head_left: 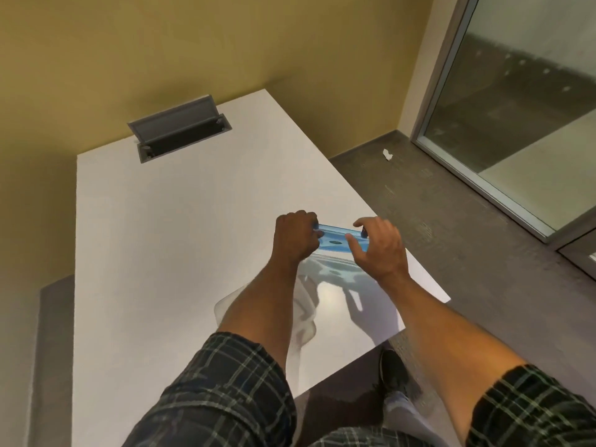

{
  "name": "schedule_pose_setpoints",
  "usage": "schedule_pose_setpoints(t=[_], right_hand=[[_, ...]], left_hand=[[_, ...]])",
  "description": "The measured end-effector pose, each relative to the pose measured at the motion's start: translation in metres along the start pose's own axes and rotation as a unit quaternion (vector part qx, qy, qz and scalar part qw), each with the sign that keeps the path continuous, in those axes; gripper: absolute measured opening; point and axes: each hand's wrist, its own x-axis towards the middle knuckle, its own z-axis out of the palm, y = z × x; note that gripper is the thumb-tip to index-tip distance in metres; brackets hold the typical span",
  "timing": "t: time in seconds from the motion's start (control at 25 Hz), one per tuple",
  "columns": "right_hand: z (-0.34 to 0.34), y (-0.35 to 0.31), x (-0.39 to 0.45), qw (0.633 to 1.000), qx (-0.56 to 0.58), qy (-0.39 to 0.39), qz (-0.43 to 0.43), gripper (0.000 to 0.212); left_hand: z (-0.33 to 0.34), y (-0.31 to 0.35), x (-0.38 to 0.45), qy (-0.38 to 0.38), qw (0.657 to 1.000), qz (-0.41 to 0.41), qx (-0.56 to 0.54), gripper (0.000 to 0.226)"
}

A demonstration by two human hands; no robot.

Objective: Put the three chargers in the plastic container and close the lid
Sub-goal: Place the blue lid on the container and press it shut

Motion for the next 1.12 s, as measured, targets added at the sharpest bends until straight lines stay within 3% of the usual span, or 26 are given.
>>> schedule_pose_setpoints(t=[0.12,0.24,0.44,0.52,0.72,0.88,1.12], right_hand=[[0.001,-0.017,0.020,0.993,0.096,0.012,0.065,0.040],[0.003,-0.037,0.032,0.962,0.221,-0.014,0.161,0.051],[0.018,-0.071,0.043,0.928,0.314,-0.057,0.194,0.046],[0.027,-0.079,0.041,0.912,0.331,-0.107,0.217,0.044],[0.055,-0.083,0.011,0.885,0.297,-0.250,0.257,0.038],[0.075,-0.095,-0.006,0.884,0.238,-0.321,0.241,0.035],[0.086,-0.105,-0.018,0.911,0.176,-0.326,0.183,0.036]], left_hand=[[-0.033,-0.031,0.002,-0.020,0.985,-0.072,-0.157,0.036],[-0.059,-0.060,-0.001,-0.019,0.937,-0.127,-0.324,0.036],[-0.076,-0.086,-0.019,0.036,0.876,-0.205,-0.436,0.029],[-0.070,-0.099,-0.033,0.018,0.857,-0.266,-0.440,0.030],[-0.037,-0.131,-0.086,-0.019,0.849,-0.369,-0.378,0.028],[-0.022,-0.153,-0.127,-0.052,0.821,-0.445,-0.352,0.009],[-0.012,-0.156,-0.152,0.019,0.856,-0.440,-0.270,0.022]])
